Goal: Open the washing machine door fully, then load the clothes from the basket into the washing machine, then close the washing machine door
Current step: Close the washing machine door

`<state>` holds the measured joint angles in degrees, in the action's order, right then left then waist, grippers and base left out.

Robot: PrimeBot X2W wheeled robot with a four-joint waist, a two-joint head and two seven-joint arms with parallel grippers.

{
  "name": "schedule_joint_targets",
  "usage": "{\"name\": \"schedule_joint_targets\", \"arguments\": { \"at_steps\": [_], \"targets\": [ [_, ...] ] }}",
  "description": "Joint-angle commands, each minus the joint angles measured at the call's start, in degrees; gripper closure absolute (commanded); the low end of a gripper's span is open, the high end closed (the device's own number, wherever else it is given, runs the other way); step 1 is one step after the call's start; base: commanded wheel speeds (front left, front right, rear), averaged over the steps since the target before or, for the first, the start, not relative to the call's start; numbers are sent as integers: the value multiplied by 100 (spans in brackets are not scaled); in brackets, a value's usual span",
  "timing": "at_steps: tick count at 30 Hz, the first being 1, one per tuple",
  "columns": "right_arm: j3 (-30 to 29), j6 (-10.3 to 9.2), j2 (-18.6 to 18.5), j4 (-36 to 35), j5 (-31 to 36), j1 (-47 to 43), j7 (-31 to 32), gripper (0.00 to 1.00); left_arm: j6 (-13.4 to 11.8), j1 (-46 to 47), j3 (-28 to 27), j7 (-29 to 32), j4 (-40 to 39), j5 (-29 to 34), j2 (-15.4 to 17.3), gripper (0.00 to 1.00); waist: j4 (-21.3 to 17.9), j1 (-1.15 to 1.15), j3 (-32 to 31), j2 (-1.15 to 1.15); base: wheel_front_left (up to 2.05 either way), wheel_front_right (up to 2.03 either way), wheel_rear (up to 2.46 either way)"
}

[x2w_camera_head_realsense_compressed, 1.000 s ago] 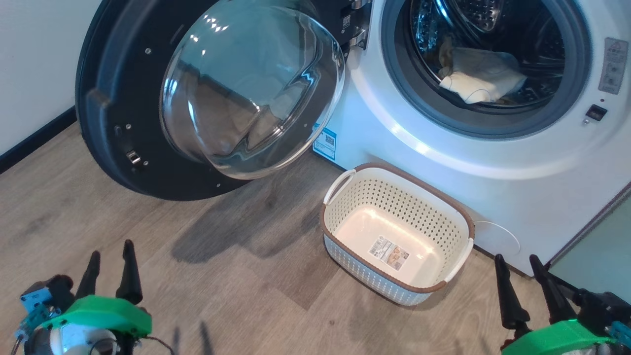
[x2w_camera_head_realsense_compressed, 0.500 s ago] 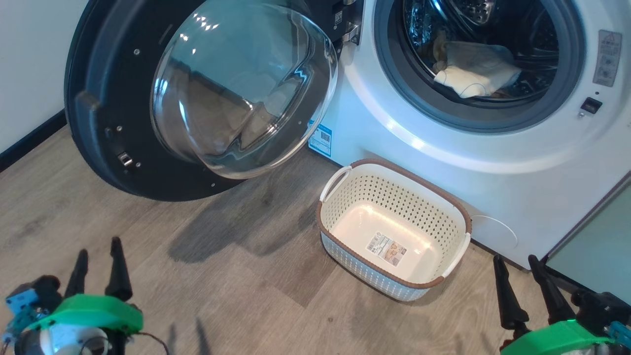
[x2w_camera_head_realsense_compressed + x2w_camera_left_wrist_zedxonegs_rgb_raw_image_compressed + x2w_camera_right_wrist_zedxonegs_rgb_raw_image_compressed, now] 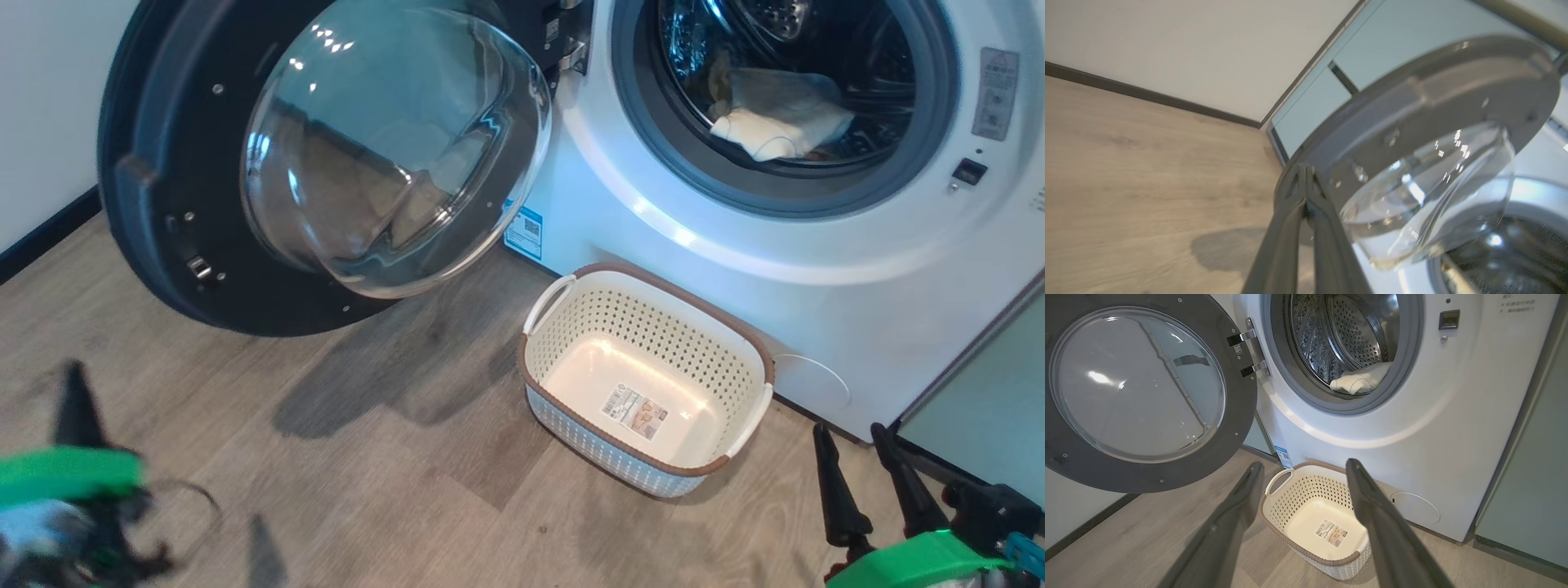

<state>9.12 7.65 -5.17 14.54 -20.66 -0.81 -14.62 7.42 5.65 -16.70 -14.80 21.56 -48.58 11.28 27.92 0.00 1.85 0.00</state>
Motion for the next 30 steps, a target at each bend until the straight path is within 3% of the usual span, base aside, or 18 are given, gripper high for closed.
{"name": "schedule_joint_targets", "arguments": {
  "at_steps": [1,6,12,30],
  "targets": [
    [105,-16,-91,-153,-4,202,-38,0,7,454,-177,10,-72,-559,461,100,-34,0,7,0,0,0,0],
    [118,-16,-144,-133,-9,198,-38,0,7,889,-365,423,324,-2107,1222,100,-120,0,14,0,0,0,0],
    [150,-16,-191,-148,-8,221,-38,0,7,1589,-627,1045,1032,-3200,1809,100,-210,0,78,0,0,0,0],
    [244,-16,-482,-170,42,408,-38,0,-8,3462,-701,2531,3511,-4043,2832,100,-540,0,463,0,0,0,0]
  ]
}}
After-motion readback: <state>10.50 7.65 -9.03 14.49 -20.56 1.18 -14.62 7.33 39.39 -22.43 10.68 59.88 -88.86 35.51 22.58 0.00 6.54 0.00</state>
